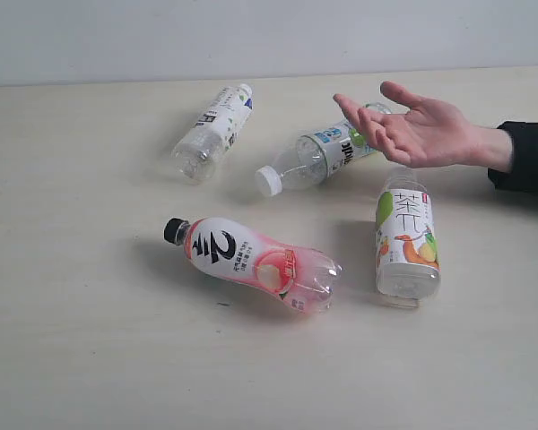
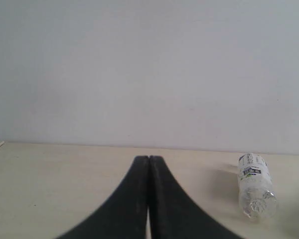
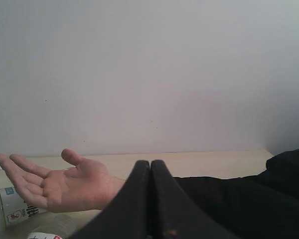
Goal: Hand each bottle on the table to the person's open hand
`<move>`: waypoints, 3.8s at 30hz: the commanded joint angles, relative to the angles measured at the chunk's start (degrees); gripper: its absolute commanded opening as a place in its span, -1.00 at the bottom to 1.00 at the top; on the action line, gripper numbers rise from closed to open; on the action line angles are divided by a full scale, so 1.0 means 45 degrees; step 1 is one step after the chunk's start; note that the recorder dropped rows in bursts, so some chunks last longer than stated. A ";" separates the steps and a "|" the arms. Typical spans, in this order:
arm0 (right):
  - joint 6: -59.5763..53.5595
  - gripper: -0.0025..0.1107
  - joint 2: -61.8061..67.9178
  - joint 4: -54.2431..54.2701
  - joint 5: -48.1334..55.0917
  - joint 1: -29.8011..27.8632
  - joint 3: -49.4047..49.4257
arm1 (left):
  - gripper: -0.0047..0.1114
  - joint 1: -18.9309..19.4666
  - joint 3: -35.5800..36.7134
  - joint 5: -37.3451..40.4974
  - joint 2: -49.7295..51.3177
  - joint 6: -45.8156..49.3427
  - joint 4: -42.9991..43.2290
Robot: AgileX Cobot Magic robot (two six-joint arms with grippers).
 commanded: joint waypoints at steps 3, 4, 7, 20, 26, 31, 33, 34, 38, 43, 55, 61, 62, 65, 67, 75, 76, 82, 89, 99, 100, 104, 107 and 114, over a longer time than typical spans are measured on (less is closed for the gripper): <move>-0.0141 -0.95 -0.0060 -0.0015 -0.0340 -0.0047 0.0055 | -0.92 -0.0082 0.0033 -0.0044 -0.0084 0.0025 0.0021; -0.0109 -0.95 -0.0060 0.0074 -0.0568 -0.0047 0.0055 | -0.92 -0.0082 0.0033 -0.0044 -0.0084 0.0025 0.0021; 0.1146 -0.95 -0.0060 0.1392 -0.1465 -0.0047 0.0055 | -0.92 -0.0082 0.0033 -0.0044 -0.0084 0.0025 0.0021; 0.4661 -0.95 -0.0060 0.5043 -0.3790 -0.0047 0.0055 | -0.92 -0.0082 0.0033 -0.0044 -0.0084 0.0025 0.0021; 0.8731 -0.96 0.2220 -0.1602 -0.1293 0.0081 -0.2626 | -0.92 -0.0082 0.0033 -0.0044 -0.0084 0.0025 0.0021; 1.0279 -0.96 0.7041 -0.6149 -0.0926 0.2996 -0.6114 | -0.92 -0.0082 0.0033 -0.0044 -0.0084 0.0025 0.0021; 1.0064 -0.96 0.9390 -0.6484 -0.0426 0.4638 -0.7520 | -0.92 -0.0082 0.0033 -0.0044 -0.0084 0.0025 0.0021; 0.9799 -0.96 1.0227 -0.6541 -0.0426 0.5202 -0.7947 | -0.92 -0.0082 0.0033 -0.0044 -0.0084 0.0025 0.0021; 0.8418 -0.96 1.3299 -0.6656 0.0956 0.7215 -0.9648 | -0.92 -0.0082 0.0033 -0.0044 -0.0084 0.0025 0.0021; 0.4905 -0.96 1.7048 -0.4808 0.6071 0.8704 -1.2108 | -0.92 -0.0082 0.0033 -0.0044 -0.0084 0.0025 0.0021; -0.5184 -0.35 2.1978 0.2781 1.0687 0.8849 -1.5405 | -0.92 -0.0082 0.0033 -0.0044 -0.0084 0.0025 0.0021; -1.0097 0.17 2.2185 0.4369 0.9893 0.8849 -1.5405 | -0.92 -0.0082 0.0033 -0.0044 -0.0084 0.0025 0.0021; -1.0514 0.20 2.2213 0.4779 0.9785 0.8849 -1.5405 | -0.92 -0.0082 0.0033 -0.0044 -0.0084 0.0025 0.0021; -1.1047 0.26 2.2243 0.5131 0.9628 0.8849 -1.5405 | -0.92 -0.0082 0.0033 -0.0044 -0.0084 0.0025 0.0021; -1.1155 0.31 2.2296 0.5106 0.9488 0.8849 -1.5405 | -0.92 -0.0082 0.0033 -0.0044 -0.0084 0.0025 0.0021; -1.1155 0.35 2.3344 0.5105 0.9065 0.8849 -1.5405 | -0.92 -0.0082 0.0033 -0.0044 -0.0084 0.0025 0.0021; -1.1155 0.35 2.3524 0.5105 0.9006 0.8849 -1.5405 | -0.92 -0.0082 0.0033 -0.0044 -0.0084 0.0025 0.0021; -1.1155 0.35 2.4506 0.5105 0.8562 0.8849 -1.5405 | -0.92 -0.0082 0.0033 -0.0044 -0.0084 0.0025 0.0021; -1.1102 0.35 2.5348 0.5105 0.8483 0.8849 -1.5405 | -0.92 -0.0082 0.0033 -0.0044 -0.0084 0.0025 0.0021; -1.0388 -0.33 2.5691 0.5128 0.8598 0.8849 -1.5405 | -0.92 -0.0082 0.0033 -0.0044 -0.0084 0.0025 0.0021; -1.0360 -0.48 2.5659 0.5128 0.8634 0.8849 -1.5405 | -0.92 -0.0082 0.0033 -0.0044 -0.0084 0.0025 0.0021; -1.0316 -0.96 2.5278 0.5153 0.9007 0.8849 -1.5405 | -0.92 -0.0082 0.0033 -0.0044 -0.0084 0.0025 0.0021; -0.9693 -0.96 2.4781 0.5396 0.9146 0.8849 -1.5405 | -0.92 -0.0082 0.0033 -0.0044 -0.0084 0.0025 0.0021; -0.7902 -0.96 2.3102 0.7472 0.9781 0.8849 -1.5405 | -0.92 -0.0082 0.0033 -0.0044 -0.0084 0.0025 0.0021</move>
